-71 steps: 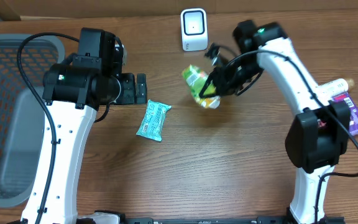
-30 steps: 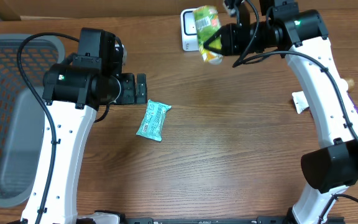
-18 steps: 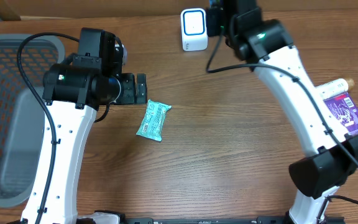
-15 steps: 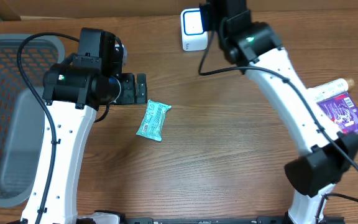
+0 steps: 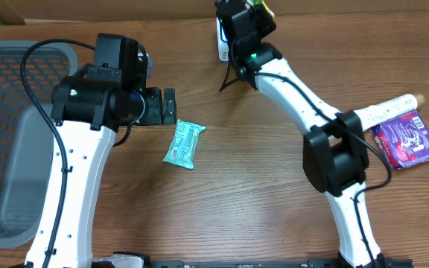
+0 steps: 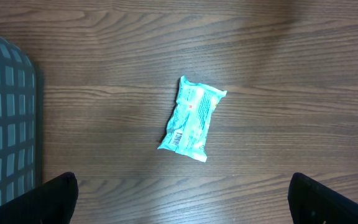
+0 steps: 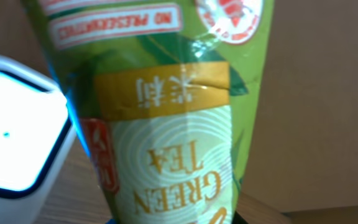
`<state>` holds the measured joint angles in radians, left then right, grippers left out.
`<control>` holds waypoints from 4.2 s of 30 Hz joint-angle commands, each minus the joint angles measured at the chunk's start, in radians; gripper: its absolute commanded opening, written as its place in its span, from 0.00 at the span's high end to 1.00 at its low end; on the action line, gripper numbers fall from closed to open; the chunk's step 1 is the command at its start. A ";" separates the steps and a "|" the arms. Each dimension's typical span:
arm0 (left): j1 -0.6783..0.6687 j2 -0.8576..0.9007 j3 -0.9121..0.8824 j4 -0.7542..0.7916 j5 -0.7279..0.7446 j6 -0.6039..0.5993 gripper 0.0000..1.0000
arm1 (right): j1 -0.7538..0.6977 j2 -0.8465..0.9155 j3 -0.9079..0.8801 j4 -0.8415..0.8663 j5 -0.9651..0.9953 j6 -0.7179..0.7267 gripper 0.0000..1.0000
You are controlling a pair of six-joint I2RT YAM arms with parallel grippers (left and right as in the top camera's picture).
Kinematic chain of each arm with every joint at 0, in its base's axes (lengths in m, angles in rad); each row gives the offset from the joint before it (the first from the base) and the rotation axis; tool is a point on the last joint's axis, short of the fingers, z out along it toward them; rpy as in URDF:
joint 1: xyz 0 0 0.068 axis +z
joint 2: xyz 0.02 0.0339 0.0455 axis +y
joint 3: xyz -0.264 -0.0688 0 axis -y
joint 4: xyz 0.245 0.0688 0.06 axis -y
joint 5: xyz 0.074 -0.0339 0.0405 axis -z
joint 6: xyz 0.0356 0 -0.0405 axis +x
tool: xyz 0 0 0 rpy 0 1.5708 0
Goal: Scan the item barcode
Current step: 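Hold the green juice carton in front of the scanner, then carry the green juice carton to the table right edge, release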
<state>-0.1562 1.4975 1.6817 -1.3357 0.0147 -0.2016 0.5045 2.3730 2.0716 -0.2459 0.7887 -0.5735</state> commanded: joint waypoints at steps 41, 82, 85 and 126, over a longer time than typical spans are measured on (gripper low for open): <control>-0.001 0.008 0.003 0.002 0.004 0.015 0.00 | 0.000 0.175 0.024 0.351 0.049 -0.400 0.96; -0.001 0.008 0.003 0.002 0.004 0.015 0.01 | -0.315 -0.284 -0.100 -0.886 -0.882 1.092 0.96; -0.001 0.008 0.003 0.002 0.004 0.015 0.00 | -0.373 -0.284 -0.188 -0.791 -0.843 1.244 0.96; -0.001 0.008 0.003 0.002 0.004 0.015 0.01 | -0.753 -0.328 -0.307 -0.859 -0.659 1.317 0.00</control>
<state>-0.1562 1.4975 1.6817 -1.3361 0.0147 -0.2016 -0.2424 2.1029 1.6867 -1.0939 0.1123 0.7784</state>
